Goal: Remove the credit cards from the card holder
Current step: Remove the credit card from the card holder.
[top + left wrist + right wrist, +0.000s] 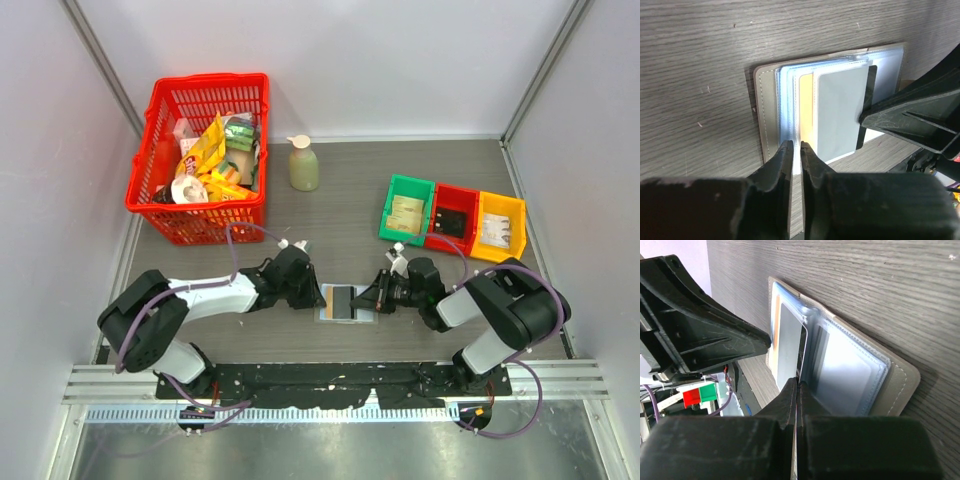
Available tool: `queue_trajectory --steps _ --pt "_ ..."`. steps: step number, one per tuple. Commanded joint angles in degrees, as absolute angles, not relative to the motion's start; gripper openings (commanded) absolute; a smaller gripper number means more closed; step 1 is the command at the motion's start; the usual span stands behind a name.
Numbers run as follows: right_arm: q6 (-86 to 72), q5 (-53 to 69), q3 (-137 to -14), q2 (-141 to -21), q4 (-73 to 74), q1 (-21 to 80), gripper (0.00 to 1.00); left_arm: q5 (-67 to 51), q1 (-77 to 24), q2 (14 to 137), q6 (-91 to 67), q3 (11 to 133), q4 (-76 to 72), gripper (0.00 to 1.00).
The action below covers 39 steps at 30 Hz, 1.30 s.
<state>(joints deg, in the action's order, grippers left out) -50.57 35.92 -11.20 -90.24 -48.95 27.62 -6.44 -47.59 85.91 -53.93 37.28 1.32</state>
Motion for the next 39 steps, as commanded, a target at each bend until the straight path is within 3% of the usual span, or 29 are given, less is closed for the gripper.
queue_trajectory --steps 1,9,19,22,29,39 --pt "-47.99 36.12 -12.30 -90.08 -46.23 27.33 0.01 -7.11 -47.64 82.71 -53.44 38.84 2.03 0.19" --pt "-48.69 36.83 -12.22 -91.41 -48.52 27.33 0.02 -9.93 -47.81 85.42 -53.70 42.27 0.35 0.21" --pt "-48.87 36.83 -12.22 -91.67 -48.78 27.33 0.04 -11.25 -48.16 90.44 -54.05 42.63 -2.64 0.06" --pt "-49.04 36.91 -12.22 -91.58 -49.22 27.33 0.10 -9.76 -48.16 90.62 -54.05 42.10 -1.23 0.00" --pt "-51.23 37.53 -10.90 -92.63 -53.78 26.02 0.17 -7.74 -48.16 90.26 -54.32 39.99 -0.18 0.00" --pt "-56.33 41.13 -9.93 -98.26 -66.87 25.66 0.18 -7.38 -48.16 90.70 -54.40 39.73 -0.18 0.00"
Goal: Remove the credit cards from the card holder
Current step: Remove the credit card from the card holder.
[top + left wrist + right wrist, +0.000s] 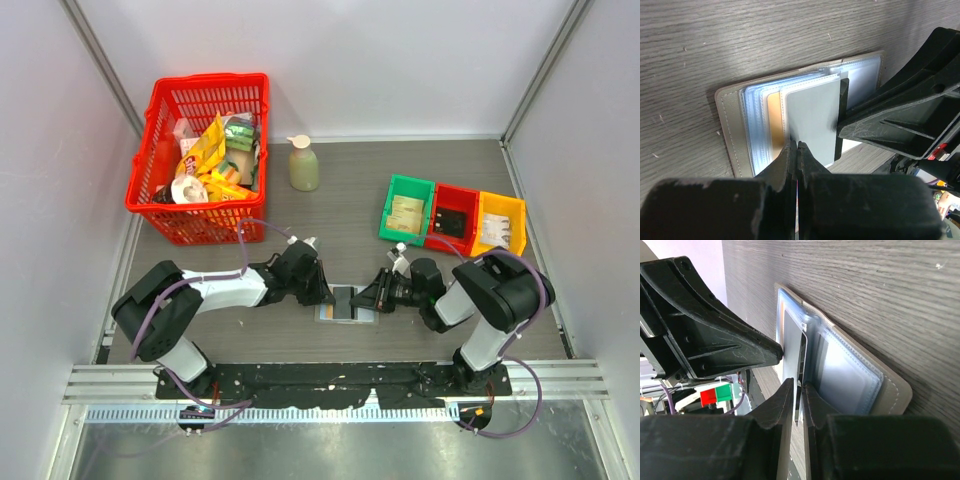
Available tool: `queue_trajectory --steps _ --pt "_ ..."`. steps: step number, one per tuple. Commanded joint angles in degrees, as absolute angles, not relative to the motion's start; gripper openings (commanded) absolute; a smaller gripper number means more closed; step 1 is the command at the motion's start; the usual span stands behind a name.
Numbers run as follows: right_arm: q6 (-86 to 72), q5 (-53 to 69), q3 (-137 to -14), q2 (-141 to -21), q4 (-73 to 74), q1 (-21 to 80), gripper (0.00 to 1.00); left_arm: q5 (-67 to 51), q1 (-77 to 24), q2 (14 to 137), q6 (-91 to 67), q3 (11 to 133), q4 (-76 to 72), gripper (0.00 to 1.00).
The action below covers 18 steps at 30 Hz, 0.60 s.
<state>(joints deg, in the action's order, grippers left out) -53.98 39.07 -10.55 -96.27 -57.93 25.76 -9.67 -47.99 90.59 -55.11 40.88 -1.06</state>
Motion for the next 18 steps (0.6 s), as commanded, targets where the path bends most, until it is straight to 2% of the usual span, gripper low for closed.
queue_trajectory --steps 1,7,17,18 --pt "-56.69 41.22 -9.84 -99.22 -67.75 25.58 0.17 -7.21 -48.16 90.70 -54.40 39.81 -0.18 0.00" --pt "-58.27 42.10 -8.35 -100.37 -71.81 24.08 0.01 -6.24 -48.16 90.62 -54.14 39.64 1.67 0.00" --pt "-53.62 43.95 -8.61 -97.21 -63.38 21.27 0.02 -6.33 -47.90 91.05 -54.05 39.46 2.11 0.00" --pt "-53.27 43.95 -8.79 -96.86 -61.80 21.18 0.05 -6.42 -47.90 91.05 -54.05 39.46 2.11 0.00"
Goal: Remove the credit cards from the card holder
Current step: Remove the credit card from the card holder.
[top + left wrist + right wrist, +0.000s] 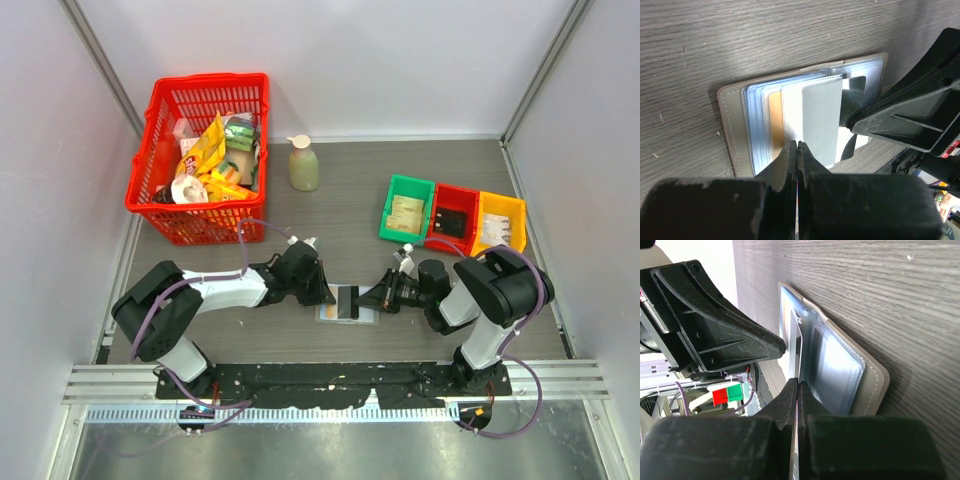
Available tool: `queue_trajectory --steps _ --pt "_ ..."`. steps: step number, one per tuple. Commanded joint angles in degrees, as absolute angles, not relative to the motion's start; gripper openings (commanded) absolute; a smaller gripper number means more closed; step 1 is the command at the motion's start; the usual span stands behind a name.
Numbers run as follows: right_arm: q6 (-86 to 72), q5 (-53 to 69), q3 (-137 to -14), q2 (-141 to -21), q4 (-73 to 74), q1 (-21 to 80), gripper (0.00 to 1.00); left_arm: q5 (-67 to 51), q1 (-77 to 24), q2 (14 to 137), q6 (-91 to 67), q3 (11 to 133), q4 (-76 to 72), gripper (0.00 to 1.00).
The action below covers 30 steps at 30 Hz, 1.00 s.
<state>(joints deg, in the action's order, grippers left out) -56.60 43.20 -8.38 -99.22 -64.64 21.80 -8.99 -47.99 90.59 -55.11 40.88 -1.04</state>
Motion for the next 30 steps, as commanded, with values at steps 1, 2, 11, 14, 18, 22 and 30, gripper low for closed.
queue_trajectory --steps 1,2,11,14,18,22,30 --pt "-52.57 44.12 -9.31 -96.59 -60.74 21.18 0.08 -6.42 -47.90 91.05 -54.05 39.46 2.11 0.00" --pt "-52.56 44.21 -9.49 -96.68 -60.65 21.18 0.15 -6.59 -47.90 91.05 -54.05 39.46 2.11 0.00" --pt "-51.86 44.30 -11.78 -98.87 -59.58 21.36 0.25 -7.12 -47.90 90.97 -54.05 39.55 1.67 0.00" --pt "-52.21 44.56 -11.87 -100.02 -60.82 21.27 0.22 -7.03 -47.90 91.05 -54.05 39.46 1.67 0.00" --pt "-52.56 45.00 -11.43 -100.20 -61.96 20.92 0.01 -6.68 -47.90 90.97 -54.14 39.11 1.67 0.00" --pt "-50.81 45.00 -10.64 -96.43 -56.20 18.73 0.01 -6.50 -47.81 90.70 -54.32 38.59 1.67 0.00" --pt "-35.26 35.44 -17.03 -77.64 -17.64 18.10 0.01 -5.98 -47.11 90.26 -54.23 38.41 1.67 0.00"
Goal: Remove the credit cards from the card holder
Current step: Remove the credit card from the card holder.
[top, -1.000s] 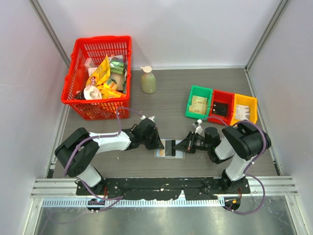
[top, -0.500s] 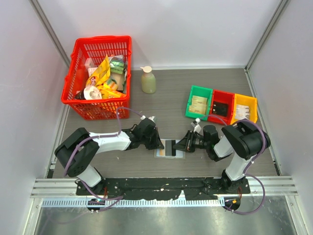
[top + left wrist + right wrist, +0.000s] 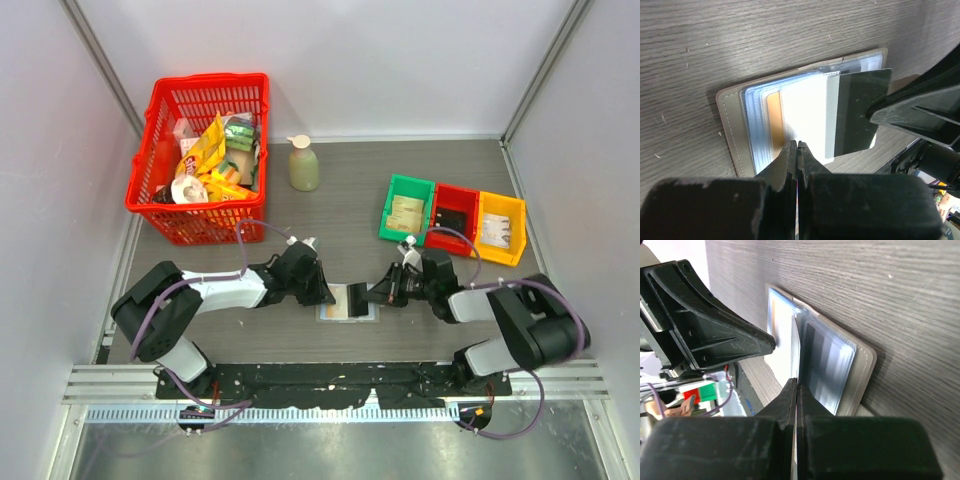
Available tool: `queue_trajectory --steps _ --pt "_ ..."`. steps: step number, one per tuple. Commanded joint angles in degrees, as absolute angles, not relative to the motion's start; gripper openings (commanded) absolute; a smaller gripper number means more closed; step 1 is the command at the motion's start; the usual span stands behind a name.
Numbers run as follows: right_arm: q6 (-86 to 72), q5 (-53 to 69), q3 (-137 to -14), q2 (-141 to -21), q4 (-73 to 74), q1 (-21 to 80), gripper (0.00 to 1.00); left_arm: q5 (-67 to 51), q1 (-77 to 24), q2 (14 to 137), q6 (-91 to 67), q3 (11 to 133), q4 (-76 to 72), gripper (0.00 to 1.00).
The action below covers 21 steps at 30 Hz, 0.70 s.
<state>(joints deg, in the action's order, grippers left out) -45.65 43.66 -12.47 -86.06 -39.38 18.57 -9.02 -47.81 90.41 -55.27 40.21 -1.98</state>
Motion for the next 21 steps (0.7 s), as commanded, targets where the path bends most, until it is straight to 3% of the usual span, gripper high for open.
queue_trajectory --steps 1,8,10,14,18,21 --pt "-33.33 32.81 -18.01 -76.13 -14.10 17.93 0.01 -6.06 -47.11 90.26 -54.23 38.50 1.67 0.00" --pt "-24.53 24.62 -28.02 -62.07 10.62 18.02 0.01 -6.24 -46.85 88.95 -53.79 41.30 2.63 0.00" --pt "-21.89 22.78 -31.18 -59.52 16.93 18.02 0.01 -6.68 -46.50 87.72 -53.70 42.71 3.34 0.06" --pt "-16.79 17.25 -36.81 -54.86 23.19 18.54 0.01 -7.47 -45.01 84.65 -53.17 46.13 5.53 0.30" --pt "-13.63 10.82 -40.77 -51.60 24.17 20.91 0.01 -7.21 -43.16 80.78 -52.56 50.70 9.39 0.73" --pt "-10.82 1.72 -42.97 -51.24 23.47 26.51 0.01 -5.72 -41.66 78.32 -53.52 55.00 13.35 0.97"
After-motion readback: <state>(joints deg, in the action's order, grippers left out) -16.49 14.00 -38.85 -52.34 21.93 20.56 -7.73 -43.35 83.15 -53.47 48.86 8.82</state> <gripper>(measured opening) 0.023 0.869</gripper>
